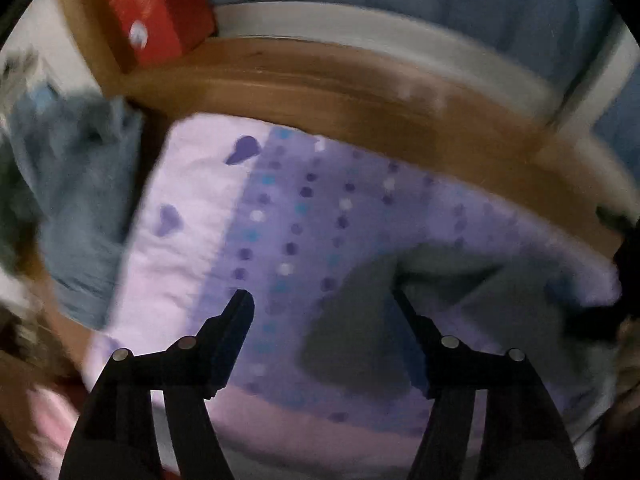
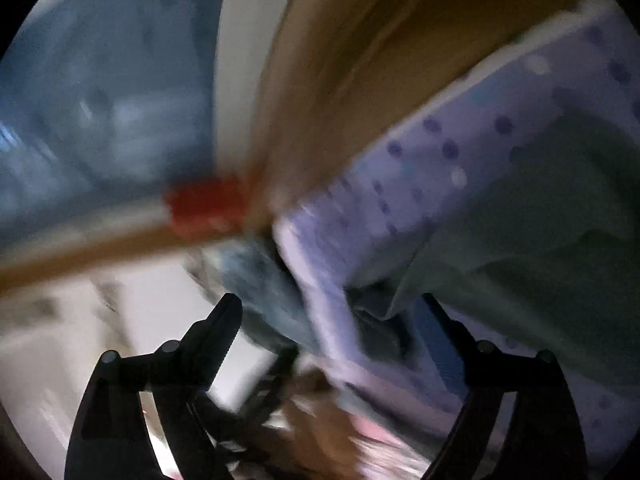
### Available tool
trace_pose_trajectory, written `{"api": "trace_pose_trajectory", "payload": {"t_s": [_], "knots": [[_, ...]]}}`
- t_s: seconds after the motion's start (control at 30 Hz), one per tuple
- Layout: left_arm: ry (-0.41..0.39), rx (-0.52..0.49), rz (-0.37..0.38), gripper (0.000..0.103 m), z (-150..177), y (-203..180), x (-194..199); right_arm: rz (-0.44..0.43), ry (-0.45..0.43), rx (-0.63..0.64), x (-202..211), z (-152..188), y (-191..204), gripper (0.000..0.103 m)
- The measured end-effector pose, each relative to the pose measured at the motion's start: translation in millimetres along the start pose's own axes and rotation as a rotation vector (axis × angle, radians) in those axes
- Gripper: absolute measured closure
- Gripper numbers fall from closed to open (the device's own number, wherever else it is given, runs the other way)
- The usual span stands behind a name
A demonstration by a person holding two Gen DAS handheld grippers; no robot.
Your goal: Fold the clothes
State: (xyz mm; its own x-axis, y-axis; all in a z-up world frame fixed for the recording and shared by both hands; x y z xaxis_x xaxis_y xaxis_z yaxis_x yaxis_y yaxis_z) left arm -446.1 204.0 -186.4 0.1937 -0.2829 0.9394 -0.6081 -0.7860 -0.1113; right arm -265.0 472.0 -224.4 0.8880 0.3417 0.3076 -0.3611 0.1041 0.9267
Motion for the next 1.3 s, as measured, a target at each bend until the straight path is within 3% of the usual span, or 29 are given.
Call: {"api": "trace_pose_trajectory", "payload": {"t_s": [0.07,0.13,0.2,0.37,0.47,0.57,0.6,0.63,0.67,0.7,0.77,0.87,1.07,1.2,1.3], "knots": [[0.047,0.002,0.004,0.027,24,3,-19,0.016,-0.035,0.034,12,4,-7,0.008],[0.093,0.005,0.008,0.027,47,6,-37,0.098,-0.04,0.063,14,11,-23,0.008],[0.112,-0.047,-0.025,0.027,71,1,-55,0.135,0.007,0.053,10,24,-39,0.008],[-0.037,-0.246,-0.064,0.027,85,-38,-51,0.196,0.071,0.045,-4,52,-66,0.008],[-0.058,-0.38,-0.137,0.027,89,-61,-56,0.203,0.093,0.02,-5,57,-77,0.008],[-0.068,-0.449,-0.198,0.026,91,-68,-69,0.194,0.094,0.012,-4,57,-77,0.008],[-0.094,-0.45,-0.209,0.035,88,-67,-67,0.188,0.094,0.015,0,58,-78,0.008],[-0.083,-0.447,-0.212,0.054,87,-66,-67,0.182,0.095,0.019,5,59,-79,0.008],[-0.067,-0.436,-0.193,0.079,87,-66,-64,0.176,0.093,0.022,6,60,-78,0.008],[-0.038,-0.422,-0.176,0.095,86,-64,-61,0.171,0.087,0.023,7,59,-76,0.008],[0.013,-0.397,-0.116,0.095,85,-61,-51,0.162,0.076,0.014,10,58,-77,0.008],[0.018,-0.382,0.064,0.095,73,-56,5,0.149,0.06,-0.011,18,58,-80,0.008],[-0.042,-0.145,0.144,0.095,1,31,94,0.126,-0.029,-0.037,56,52,-83,0.008],[0.019,-0.036,0.251,0.093,-42,62,84,0.059,-0.063,-0.085,76,46,-87,0.008],[0.109,0.002,0.269,0.092,-54,66,49,0.115,-0.147,-0.071,90,39,-91,0.008]]}}
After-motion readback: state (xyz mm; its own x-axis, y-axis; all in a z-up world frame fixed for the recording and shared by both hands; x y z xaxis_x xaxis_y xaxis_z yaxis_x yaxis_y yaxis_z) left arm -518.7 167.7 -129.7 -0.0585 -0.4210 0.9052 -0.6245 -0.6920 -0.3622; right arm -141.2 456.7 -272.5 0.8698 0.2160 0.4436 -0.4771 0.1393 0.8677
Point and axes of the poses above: each gripper's, at about its wrist camera, not at the fingertips, and x roughly against the way its jaws point, y to its left, z to its underside, the point moved 8 cm from there along -x, roughly the way its jaws point, and after that the axes turned 2 degrees about y, right-handed, at the moved point
